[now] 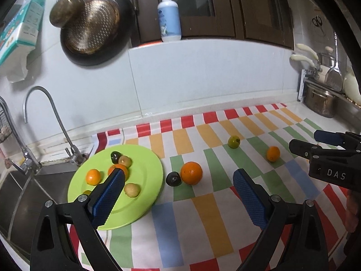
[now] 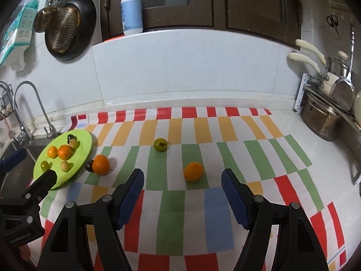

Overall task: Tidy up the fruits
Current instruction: 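Grasp the large orange with the left gripper while the right gripper grasps the small orange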

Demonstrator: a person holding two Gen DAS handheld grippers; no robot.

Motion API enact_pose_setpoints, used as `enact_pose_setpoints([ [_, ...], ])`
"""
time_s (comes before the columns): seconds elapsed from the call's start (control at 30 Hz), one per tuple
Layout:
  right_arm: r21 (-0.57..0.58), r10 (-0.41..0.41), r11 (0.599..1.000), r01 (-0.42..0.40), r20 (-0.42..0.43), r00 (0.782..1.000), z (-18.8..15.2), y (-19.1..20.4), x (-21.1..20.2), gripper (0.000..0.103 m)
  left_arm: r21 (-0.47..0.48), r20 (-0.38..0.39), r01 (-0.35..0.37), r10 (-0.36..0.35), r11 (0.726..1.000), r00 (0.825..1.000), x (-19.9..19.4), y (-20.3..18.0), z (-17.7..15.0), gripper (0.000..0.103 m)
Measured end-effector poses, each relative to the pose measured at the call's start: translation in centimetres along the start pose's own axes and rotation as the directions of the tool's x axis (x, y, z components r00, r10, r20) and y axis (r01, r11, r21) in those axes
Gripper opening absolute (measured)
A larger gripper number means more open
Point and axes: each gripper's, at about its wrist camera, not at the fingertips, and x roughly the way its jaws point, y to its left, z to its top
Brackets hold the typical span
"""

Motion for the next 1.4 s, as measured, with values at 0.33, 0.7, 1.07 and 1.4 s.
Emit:
enact_pose_setpoints([
  [0.33,0.015,0.007,1.0,-0.006,-0.093,0.996,-0.5,-0.3,4.4,0.072,0.018,-0.078,0.029,-0.028,0.999,0.997,4.0,-0.4,-0.3,0.088],
  [0.7,0.029,-0.011,0.999,0.015,-0.141,0.99,-0.7,-1.0,7.7,0.071,0.065,-0.128,0.066,-0.057,0.996,0.99,7.5,-1.6,-0.4,0.072],
  [1.07,0.032,-0.002,0.999,0.008,-0.167,0.986,-0.6,-1.1,9.9,0.06,0.074,-0.198,0.085,-0.069,0.994,0.978,10.3,-2.0,-0.5,0.052],
  [1.4,0.043,0.013,0.999,-0.005,-0.175,0.984,-0.4,-1.1,11.1,0.049,0.077,-0.231,0.086,-0.066,0.993,0.971,11.7,-2.1,-0.3,0.045],
])
